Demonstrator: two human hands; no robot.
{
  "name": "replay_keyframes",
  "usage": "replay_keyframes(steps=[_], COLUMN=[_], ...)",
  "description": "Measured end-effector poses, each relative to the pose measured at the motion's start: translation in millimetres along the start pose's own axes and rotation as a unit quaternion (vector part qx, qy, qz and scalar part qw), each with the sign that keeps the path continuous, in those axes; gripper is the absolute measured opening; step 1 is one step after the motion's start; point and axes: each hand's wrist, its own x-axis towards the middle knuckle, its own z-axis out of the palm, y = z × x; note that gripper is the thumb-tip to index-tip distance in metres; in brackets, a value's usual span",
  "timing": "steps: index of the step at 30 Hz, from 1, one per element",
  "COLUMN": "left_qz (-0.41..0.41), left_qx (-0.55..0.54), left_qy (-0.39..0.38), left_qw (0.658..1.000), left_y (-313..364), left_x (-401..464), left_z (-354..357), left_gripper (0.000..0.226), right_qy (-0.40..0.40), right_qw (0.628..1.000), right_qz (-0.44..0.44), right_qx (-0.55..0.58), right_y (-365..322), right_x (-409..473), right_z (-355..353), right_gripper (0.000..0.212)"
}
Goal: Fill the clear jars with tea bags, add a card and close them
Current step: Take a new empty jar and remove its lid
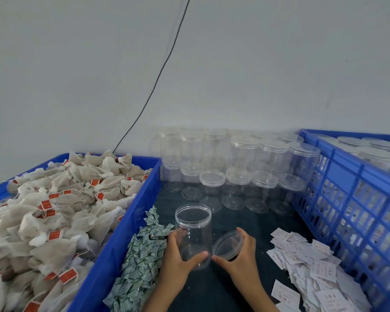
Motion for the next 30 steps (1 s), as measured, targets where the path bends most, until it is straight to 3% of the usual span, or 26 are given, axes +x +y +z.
replay_keyframes(steps=[11, 20, 26, 30], left_qz=[-0.002, -0.046, -0.111, -0.144], left_qx=[0.001, -0.011, 0.025, 0.053], left_qy=[-0.017, -0.011, -0.106, -0.145], left_qw=[1.000, 0.999, 0.988, 0.978], left_y=[-8.5, -1.8, 18.2, 42.4], left_x=[-0.3, -1.2, -0.1, -4.1], left_z=[3.8, 2.3, -11.6, -19.0], left_gripper=[0.091, 0.089, 0.088, 0.069], right_qy=[0.045, 0.036, 0.013, -0.001], right_qw=[0.991, 0.995, 0.996, 0.994], right_qz=[-0.001, 0.004, 0.012, 0.004], right_qx=[-0.123, -0.093, -0.088, -0.113], right_y=[-2.2, -9.3, -8.7, -9.7], right_x=[-2.2, -3.8, -3.7, -2.0], right_z=[4.6, 2.6, 1.9, 1.5], right_gripper=[0.104, 0.117, 0.110, 0.091])
